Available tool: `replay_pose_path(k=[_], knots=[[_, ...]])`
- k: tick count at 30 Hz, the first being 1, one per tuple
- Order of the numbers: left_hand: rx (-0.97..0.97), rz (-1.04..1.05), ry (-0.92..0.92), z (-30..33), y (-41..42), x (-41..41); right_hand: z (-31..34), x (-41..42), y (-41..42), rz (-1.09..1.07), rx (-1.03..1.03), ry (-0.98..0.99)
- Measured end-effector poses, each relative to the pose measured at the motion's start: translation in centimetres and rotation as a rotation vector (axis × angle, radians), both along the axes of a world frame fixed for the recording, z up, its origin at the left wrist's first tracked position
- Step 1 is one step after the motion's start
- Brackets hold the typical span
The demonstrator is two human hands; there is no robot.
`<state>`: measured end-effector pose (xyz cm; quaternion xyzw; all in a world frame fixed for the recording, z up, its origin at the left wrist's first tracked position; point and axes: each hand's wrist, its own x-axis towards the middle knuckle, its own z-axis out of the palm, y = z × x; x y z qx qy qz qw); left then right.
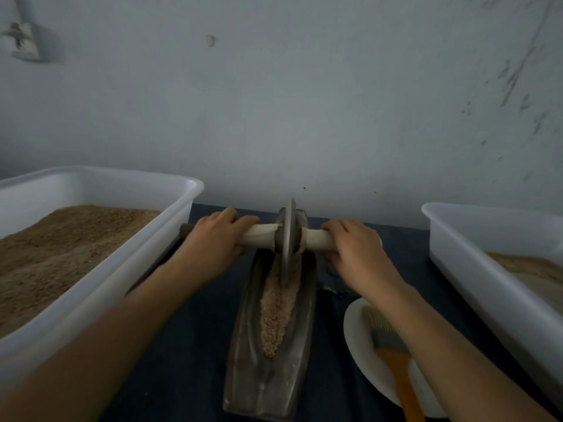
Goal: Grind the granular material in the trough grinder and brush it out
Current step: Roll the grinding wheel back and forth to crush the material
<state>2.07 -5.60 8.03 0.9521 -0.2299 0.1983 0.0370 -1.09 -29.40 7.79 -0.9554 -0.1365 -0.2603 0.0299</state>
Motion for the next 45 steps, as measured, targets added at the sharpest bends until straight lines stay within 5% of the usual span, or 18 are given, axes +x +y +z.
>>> replay_pose_path(k=[4, 13, 18, 24, 30, 34, 38, 45], knots=[[-0.043, 0.022, -0.076, -0.7, 0.0, 0.4, 0.0, -0.3, 0.2, 0.016, -0.047, -0.026], [0.198, -0.121, 0.367, 3.5, 1.0, -3.5, 5.0, -4.3, 0.3, 0.106, -0.145, 0.667], [0.249, -0.192, 0.589, 5.5, 1.5, -4.9, 5.8, -5.1, 0.0, 0.157, -0.204, 0.761], [0.170, -0.141, 0.498, 3.4, 1.0, -3.1, 4.4, -3.5, 0.2, 0.099, -0.088, 0.603], [0.142, 0.006, 0.030, 0.4, -0.1, 0.3, 0.7, -0.1, -0.2, -0.015, -0.120, 0.088], [0.047, -0.018, -0.102, -0.5, -0.4, 0.7, -0.3, 0.3, -0.3, -0.030, -0.095, -0.001], [0.126, -0.044, 0.061, 0.9, -0.1, -0.4, 1.1, -0.6, -0.3, 0.003, -0.198, 0.191], [0.203, -0.196, 0.597, 4.9, 1.2, -4.7, 5.7, -5.0, 0.3, 0.153, -0.186, 0.731]])
